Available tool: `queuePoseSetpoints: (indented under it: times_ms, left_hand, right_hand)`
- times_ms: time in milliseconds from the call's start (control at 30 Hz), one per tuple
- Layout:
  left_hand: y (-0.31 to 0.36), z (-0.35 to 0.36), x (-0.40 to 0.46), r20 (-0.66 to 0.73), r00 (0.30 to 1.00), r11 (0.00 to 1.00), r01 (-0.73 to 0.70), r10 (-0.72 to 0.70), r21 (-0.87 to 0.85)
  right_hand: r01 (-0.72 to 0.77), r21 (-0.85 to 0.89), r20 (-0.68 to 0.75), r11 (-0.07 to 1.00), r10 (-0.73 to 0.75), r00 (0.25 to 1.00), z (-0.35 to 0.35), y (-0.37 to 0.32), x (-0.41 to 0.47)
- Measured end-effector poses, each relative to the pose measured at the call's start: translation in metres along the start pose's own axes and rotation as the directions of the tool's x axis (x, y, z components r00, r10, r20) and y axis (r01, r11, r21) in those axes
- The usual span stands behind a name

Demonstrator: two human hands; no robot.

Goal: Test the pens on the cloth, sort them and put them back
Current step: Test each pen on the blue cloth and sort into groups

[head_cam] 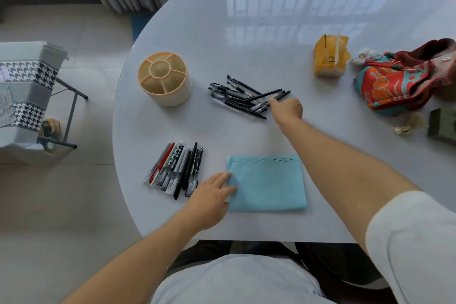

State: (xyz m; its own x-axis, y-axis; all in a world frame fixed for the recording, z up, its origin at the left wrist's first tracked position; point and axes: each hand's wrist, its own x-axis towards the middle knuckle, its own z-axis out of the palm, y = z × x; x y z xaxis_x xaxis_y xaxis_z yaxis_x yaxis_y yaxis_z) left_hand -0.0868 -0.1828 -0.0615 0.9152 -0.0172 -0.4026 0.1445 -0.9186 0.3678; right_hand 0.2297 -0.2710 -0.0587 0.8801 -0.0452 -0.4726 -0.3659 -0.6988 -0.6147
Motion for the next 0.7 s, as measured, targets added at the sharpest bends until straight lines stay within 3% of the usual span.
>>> queuePoseSetpoints:
  times_ms: [167,300,433,567,700]
  left_hand:
    - [-0.008,0.001,0.001,0.022,0.999,0.999,-0.041,0.04,0.023]
    - [-0.014,-0.003,0.003,0.031,0.996,0.996,-0.084,0.083,0.026]
    - [-0.016,-0.015,0.009,0.06,0.993,0.995,-0.099,0.1,-0.019]
    - [-0.019,-0.033,0.017,0.039,0.998,0.962,-0.039,0.052,-0.269]
    - [-0.022,-0.047,0.02,0.033,0.999,0.891,0.047,-0.036,-0.452]
  right_hand:
    - [-0.228,0.193,0.086,0.954,0.216,0.973,0.012,0.002,0.012]
    - [-0.328,0.368,0.12,0.87,0.305,0.945,0.002,-0.002,-0.006]
    - [-0.21,0.472,0.138,0.856,0.164,0.977,-0.016,0.014,-0.051]
    - [-0.081,0.452,0.231,0.888,-0.029,0.973,-0.022,0.054,-0.113]
    - [-0.076,0.442,0.339,0.894,-0.088,0.937,-0.024,0.085,-0.165]
